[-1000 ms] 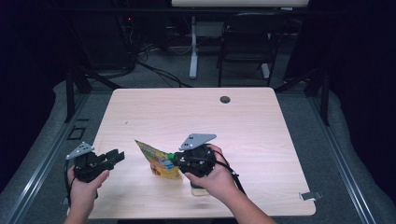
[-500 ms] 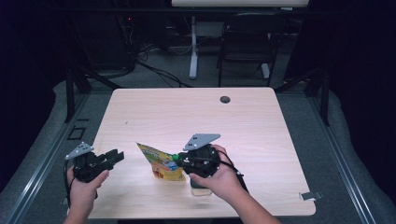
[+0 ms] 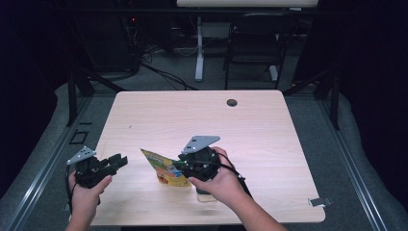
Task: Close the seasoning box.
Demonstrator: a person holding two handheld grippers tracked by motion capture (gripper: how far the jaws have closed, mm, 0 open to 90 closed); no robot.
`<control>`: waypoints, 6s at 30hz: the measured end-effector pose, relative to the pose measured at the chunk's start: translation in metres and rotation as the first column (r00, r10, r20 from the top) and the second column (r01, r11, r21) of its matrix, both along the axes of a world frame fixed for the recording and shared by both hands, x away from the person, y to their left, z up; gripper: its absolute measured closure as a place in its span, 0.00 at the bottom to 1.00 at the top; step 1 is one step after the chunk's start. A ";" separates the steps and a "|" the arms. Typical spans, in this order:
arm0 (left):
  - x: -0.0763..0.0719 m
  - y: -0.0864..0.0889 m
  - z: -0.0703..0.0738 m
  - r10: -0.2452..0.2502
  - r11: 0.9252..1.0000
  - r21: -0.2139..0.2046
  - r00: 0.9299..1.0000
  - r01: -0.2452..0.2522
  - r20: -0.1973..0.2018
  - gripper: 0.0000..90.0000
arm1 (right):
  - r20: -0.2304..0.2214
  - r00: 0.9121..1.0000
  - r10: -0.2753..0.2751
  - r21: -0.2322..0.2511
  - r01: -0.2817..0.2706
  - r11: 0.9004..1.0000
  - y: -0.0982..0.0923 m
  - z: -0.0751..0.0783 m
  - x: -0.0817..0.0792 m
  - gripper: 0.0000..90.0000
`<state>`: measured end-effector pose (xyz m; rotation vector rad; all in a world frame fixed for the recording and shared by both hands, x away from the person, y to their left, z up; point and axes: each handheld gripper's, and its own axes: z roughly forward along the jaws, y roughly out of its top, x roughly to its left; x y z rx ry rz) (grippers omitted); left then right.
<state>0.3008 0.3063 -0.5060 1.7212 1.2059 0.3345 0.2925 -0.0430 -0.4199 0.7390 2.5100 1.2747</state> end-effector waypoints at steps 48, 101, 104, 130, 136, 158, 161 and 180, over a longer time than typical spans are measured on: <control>0.001 0.004 0.000 0.009 1.000 -0.006 1.000 -0.009 0.002 0.69 | -0.016 1.000 0.018 -0.045 -0.019 0.999 0.058 0.010 0.030 0.83; 0.002 0.006 -0.003 0.015 1.000 -0.009 1.000 -0.015 -0.001 0.69 | -0.103 0.975 0.197 -0.151 -0.211 0.966 0.073 0.013 0.032 0.96; 0.002 0.006 -0.003 0.013 1.000 -0.007 1.000 -0.013 -0.003 0.69 | -0.109 0.974 0.199 -0.173 -0.215 0.961 0.076 0.011 0.032 0.96; 0.002 0.003 -0.005 0.003 1.000 0.005 1.000 -0.002 -0.011 0.69 | -0.104 0.974 0.203 -0.213 -0.221 0.952 0.078 0.006 0.033 1.00; 0.002 0.003 -0.004 0.004 1.000 0.004 1.000 -0.004 -0.006 0.69 | -0.075 0.977 0.199 -0.214 -0.210 0.954 0.075 0.005 0.032 1.00; -0.002 -0.021 0.001 -0.111 0.994 0.009 0.994 0.110 0.025 0.64 | -0.030 0.987 0.157 -0.072 -0.159 0.985 0.037 0.014 0.027 1.00; -0.003 -0.026 0.002 -0.154 0.988 0.021 0.988 0.153 0.029 0.62 | -0.019 0.990 0.141 -0.051 -0.141 0.989 0.032 0.018 0.027 1.00; -0.004 -0.071 -0.030 -0.334 0.941 0.048 0.942 0.334 -0.019 0.54 | 0.033 0.995 0.090 -0.003 -0.090 0.996 0.015 0.039 0.026 1.00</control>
